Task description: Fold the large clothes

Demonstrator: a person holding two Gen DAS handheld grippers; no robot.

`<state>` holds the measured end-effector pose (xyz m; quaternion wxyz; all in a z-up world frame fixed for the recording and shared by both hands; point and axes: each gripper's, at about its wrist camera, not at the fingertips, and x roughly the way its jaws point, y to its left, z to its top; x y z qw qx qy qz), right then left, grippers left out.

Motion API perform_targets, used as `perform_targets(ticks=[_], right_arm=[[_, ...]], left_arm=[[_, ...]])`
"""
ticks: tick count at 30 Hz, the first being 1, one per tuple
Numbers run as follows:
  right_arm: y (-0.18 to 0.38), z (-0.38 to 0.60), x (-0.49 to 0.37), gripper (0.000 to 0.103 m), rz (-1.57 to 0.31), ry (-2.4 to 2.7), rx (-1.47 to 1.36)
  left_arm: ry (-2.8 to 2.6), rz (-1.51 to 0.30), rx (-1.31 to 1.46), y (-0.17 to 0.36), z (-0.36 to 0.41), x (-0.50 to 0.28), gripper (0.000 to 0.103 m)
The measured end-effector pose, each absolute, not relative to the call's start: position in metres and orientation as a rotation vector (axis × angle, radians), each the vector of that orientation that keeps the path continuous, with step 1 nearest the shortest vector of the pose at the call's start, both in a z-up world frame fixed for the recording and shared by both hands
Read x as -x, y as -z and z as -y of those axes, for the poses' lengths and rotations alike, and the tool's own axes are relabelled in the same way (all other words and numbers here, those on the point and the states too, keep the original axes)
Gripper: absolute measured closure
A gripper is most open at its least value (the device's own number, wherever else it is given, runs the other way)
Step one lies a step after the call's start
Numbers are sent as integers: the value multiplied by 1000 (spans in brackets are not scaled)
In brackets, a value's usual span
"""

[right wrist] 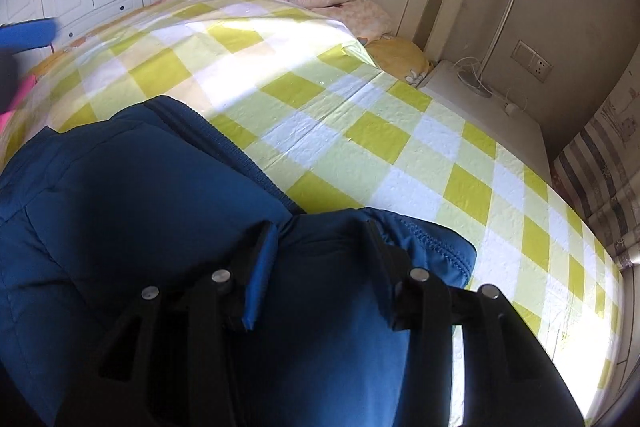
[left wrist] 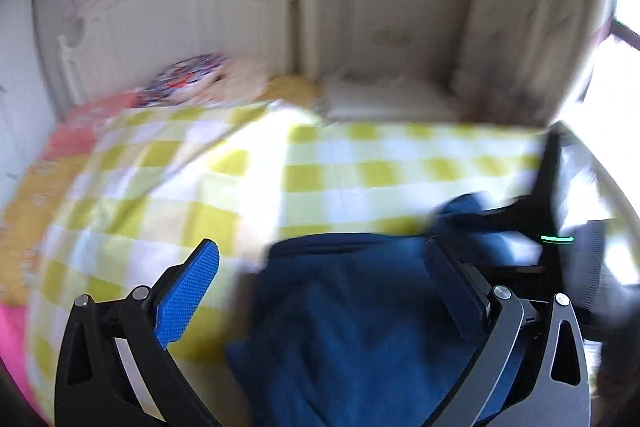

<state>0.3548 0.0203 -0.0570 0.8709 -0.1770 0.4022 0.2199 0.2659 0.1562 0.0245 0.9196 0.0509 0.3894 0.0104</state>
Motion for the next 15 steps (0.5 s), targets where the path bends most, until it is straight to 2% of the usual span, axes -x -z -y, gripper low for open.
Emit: perform_targets(ticks=[3, 5, 10, 15], right_arm=[[55, -13, -353, 59, -830, -476, 316], [55, -4, -356, 58, -836, -497, 234], [36, -1, -349, 54, -800, -501, 293], [-14, 64, -346, 54, -656, -365, 48]], left_arm=[[-128, -951, -176, 44, -161, -295, 4], [-128, -925, -128, 47, -171, -291, 4], [-146, -898, -150, 50, -172, -286, 4], [-126, -890, -94, 51, -176, -286, 4]])
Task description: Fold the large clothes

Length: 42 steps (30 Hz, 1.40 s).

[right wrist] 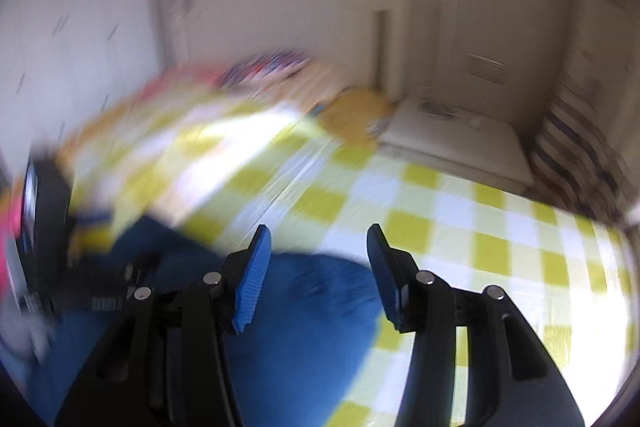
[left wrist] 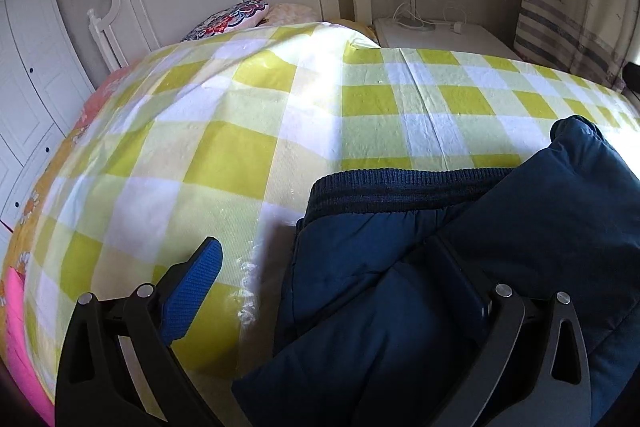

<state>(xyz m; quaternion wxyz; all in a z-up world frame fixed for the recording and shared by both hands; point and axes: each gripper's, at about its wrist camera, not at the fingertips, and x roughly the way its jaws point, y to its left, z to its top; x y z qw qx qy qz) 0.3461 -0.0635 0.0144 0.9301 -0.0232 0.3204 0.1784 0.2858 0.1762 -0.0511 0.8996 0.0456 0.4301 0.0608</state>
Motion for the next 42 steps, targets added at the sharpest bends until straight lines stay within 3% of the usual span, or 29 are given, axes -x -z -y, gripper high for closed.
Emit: perform_targets(ticks=[3, 6, 8, 11, 13, 16, 18, 21, 24, 30, 33, 38, 42], right_arm=[[-2, 66, -357, 56, -697, -368, 57], [46, 39, -364, 60, -823, -449, 157], [59, 52, -372, 59, -838, -487, -21], [48, 51, -377, 60, -892, -484, 34], [24, 37, -369, 60, -835, -413, 191], [-3, 34, -362, 58, -724, -441, 127], [5, 24, -366, 58, -729, -433, 148], [59, 3, -380, 53, -893, -448, 260], [55, -2, -381, 53, -905, -420, 277], [23, -27, -364, 49, -741, -430, 333], [53, -40, -367, 48, -873, -463, 452], [58, -44, -376, 48, -837, -433, 443], [22, -18, -337, 40, -806, -431, 353]], left_arm=[[-125, -885, -89, 51, -177, -285, 4], [-129, -885, -73, 52, -180, -286, 4], [-125, -892, -42, 54, -186, -287, 4], [-121, -888, -41, 53, -185, -285, 4], [-123, -882, -46, 52, -184, -285, 4], [-122, -879, -39, 52, -185, -284, 4], [-123, -874, -40, 52, -185, -283, 4], [-123, -872, -25, 52, -188, -282, 4], [-111, -872, -10, 52, -190, -283, 4], [-107, -868, 5, 53, -192, -282, 4], [-104, -865, 10, 52, -193, -281, 4], [-100, -871, 11, 53, -193, -282, 4], [-54, -858, 84, 35, -211, -262, 5]])
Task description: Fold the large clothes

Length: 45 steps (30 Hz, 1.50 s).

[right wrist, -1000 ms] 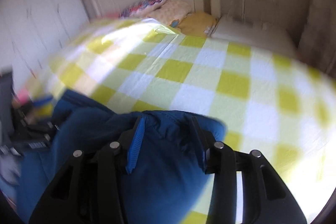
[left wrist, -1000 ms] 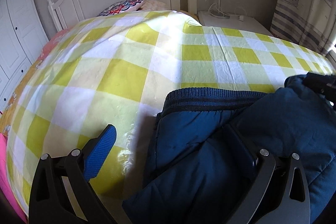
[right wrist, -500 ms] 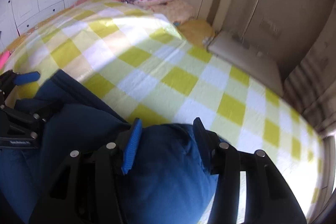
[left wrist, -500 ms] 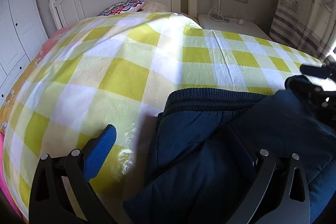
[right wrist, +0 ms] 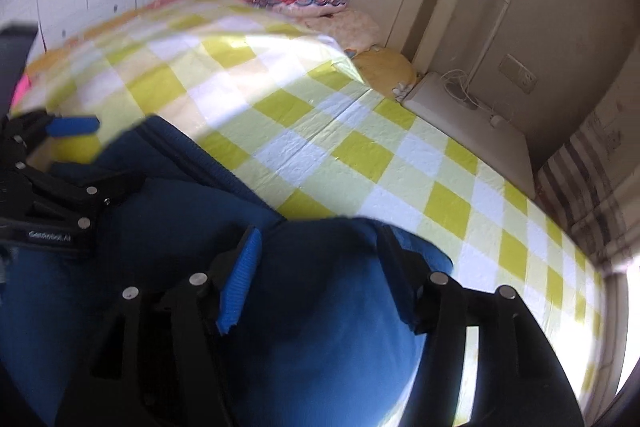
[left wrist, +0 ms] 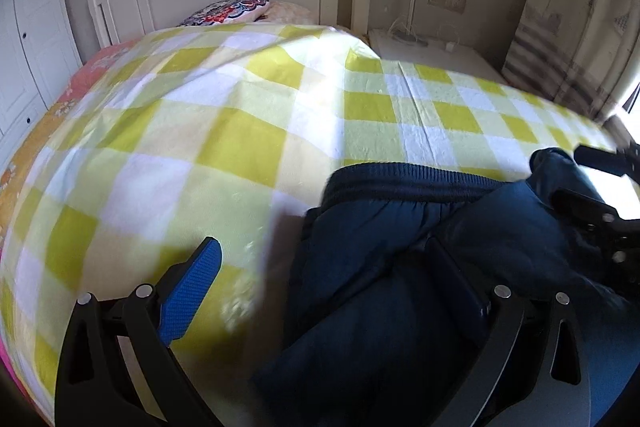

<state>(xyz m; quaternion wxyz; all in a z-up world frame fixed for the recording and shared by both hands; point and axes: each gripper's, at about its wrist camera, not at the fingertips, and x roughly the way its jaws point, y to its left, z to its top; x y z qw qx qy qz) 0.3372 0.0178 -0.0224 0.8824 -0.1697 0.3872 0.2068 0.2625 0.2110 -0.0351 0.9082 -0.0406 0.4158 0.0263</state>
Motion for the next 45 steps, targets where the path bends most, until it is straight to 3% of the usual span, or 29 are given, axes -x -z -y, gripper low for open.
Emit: perform_targets(ticks=[2, 7, 10, 13, 17, 21, 27, 29, 45], right_arm=[[-2, 5, -307, 27, -763, -509, 215], [-30, 36, -233, 24, -661, -579, 150], [-7, 17, -203, 19, -694, -622, 255], [9, 14, -192, 17, -664, -589, 229], [-7, 31, -185, 16, -714, -623, 187], [0, 65, -177, 10, -784, -619, 51], [40, 104, -180, 6, -975, -747, -343], [47, 99, -181, 2, -1003, -789, -375], [68, 98, -190, 2, -1038, -860, -463]], left_arm=[[-18, -827, 176, 18, -225, -237, 5], [173, -808, 246, -9, -227, -164, 5], [120, -868, 120, 21, -199, -137, 4], [131, -843, 250, 50, -207, -122, 4], [249, -943, 551, 68, -247, -121, 4], [342, -1044, 639, 83, -257, -129, 4], [484, -1141, 685, 96, -255, -146, 4], [510, -1153, 676, 96, -255, -147, 4], [489, -1140, 615, 83, -245, -143, 4]])
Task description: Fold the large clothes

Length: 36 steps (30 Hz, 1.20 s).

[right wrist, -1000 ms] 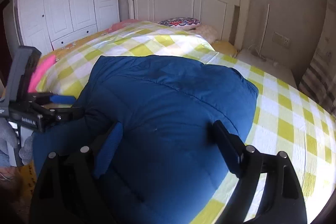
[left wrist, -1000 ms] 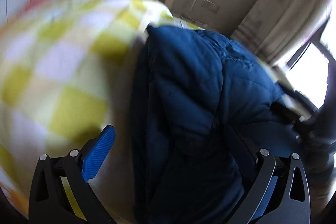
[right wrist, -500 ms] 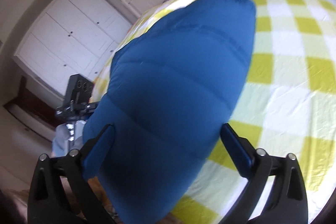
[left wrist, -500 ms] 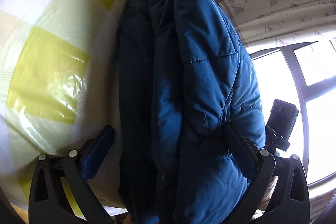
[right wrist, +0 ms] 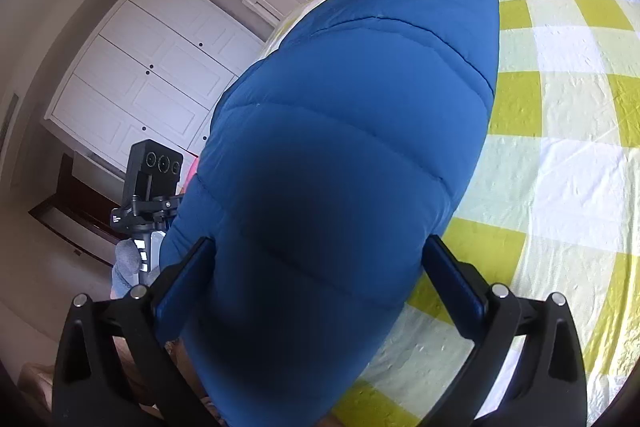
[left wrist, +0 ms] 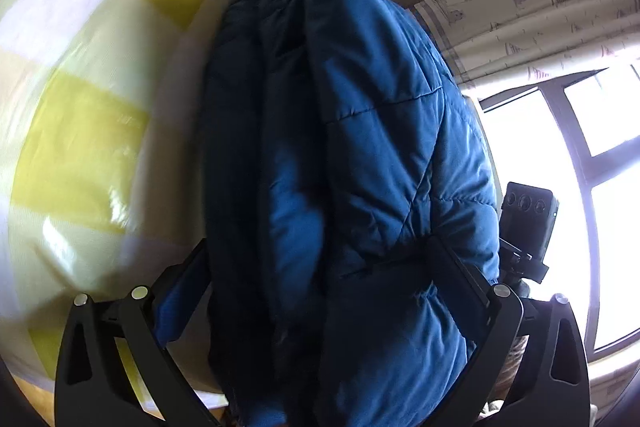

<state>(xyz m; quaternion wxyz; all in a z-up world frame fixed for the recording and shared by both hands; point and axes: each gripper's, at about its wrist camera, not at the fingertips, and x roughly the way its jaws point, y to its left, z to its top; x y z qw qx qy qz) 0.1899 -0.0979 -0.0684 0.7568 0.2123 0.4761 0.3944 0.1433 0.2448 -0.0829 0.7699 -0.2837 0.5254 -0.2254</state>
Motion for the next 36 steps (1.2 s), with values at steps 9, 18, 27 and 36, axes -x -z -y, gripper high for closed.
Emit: perform_targets(ticks=[9, 18, 27, 36], right_arm=[[68, 90, -183, 9, -999, -858, -429], [19, 102, -165, 47, -704, -727, -212], [-48, 201, -242, 48, -565, -510, -95], [11, 238, -279, 21, -745, -215, -141]], left_arm=[[639, -1070, 680, 94, -243, -136, 26], [637, -781, 671, 59, -209, -140, 48], [727, -689, 687, 33, -96, -288, 48], [584, -855, 616, 87, -60, -304, 35]])
